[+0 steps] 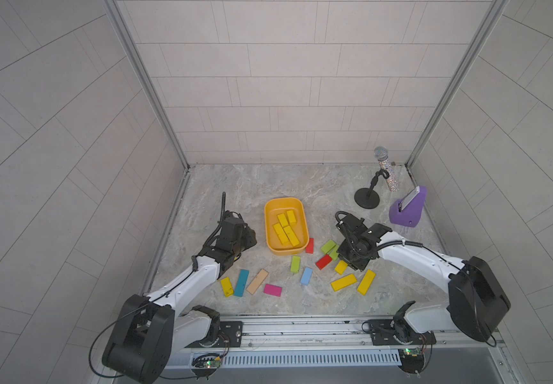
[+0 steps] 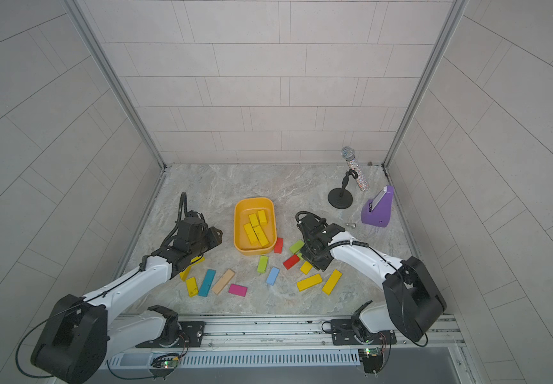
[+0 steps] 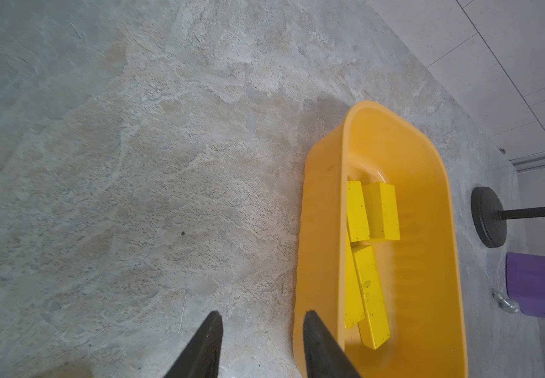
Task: Pick out the yellow building blocks
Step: Pick up the building block from the center of the board, then place the building block in the storage box.
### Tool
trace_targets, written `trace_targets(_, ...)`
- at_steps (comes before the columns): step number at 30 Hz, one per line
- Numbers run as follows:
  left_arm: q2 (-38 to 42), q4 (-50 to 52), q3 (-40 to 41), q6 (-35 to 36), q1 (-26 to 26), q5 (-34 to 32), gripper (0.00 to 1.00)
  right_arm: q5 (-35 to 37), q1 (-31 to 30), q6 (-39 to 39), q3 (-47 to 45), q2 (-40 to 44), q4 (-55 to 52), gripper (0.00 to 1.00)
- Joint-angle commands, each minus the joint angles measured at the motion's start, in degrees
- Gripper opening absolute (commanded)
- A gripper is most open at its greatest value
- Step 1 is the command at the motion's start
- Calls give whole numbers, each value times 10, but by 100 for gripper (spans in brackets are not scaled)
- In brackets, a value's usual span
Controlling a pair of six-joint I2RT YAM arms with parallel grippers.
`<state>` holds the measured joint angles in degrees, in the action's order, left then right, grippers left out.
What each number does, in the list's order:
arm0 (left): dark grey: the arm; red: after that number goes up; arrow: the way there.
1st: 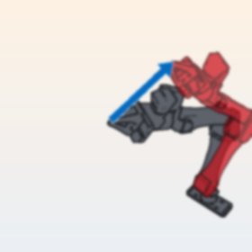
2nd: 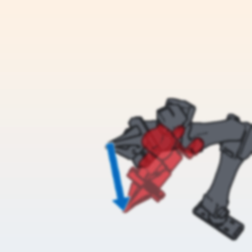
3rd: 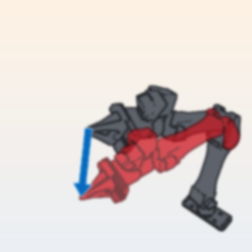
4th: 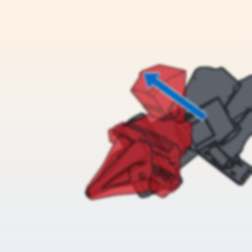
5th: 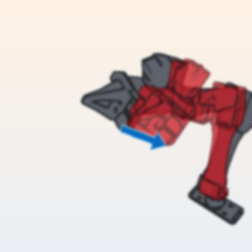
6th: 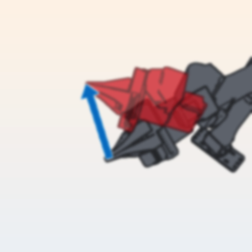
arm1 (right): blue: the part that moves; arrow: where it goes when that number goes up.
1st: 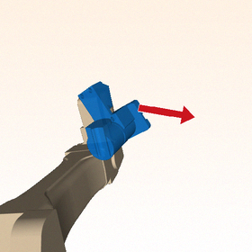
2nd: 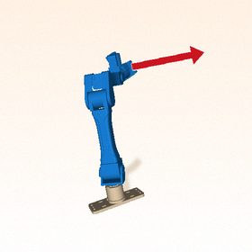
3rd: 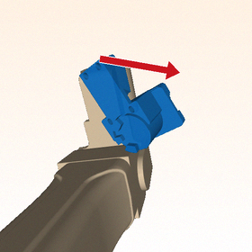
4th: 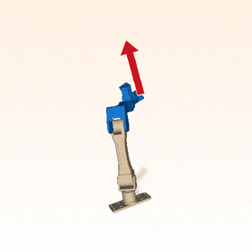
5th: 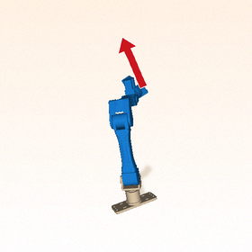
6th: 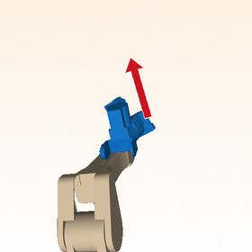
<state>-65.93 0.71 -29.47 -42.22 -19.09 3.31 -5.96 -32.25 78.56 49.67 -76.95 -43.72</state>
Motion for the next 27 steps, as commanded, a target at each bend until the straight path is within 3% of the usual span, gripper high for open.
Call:
trace_targets(1, -2, -11, 6, -6, 3, -9, 46, 46, -3, -2, 16, 37, -48, 28)
trace_targets(10, -4, -18, 6, -9, 3, -7, 46, 33, -32, -148, 182, -27, -67, 28)
trace_targets(16, 15, -6, 7, -2, 4, -12, 46, 23, -68, -243, 337, -148, -101, 28)
trace_targets(27, 61, 5, 37, -2, 3, -41, 47, 30, -106, -346, 570, -361, -152, 28)
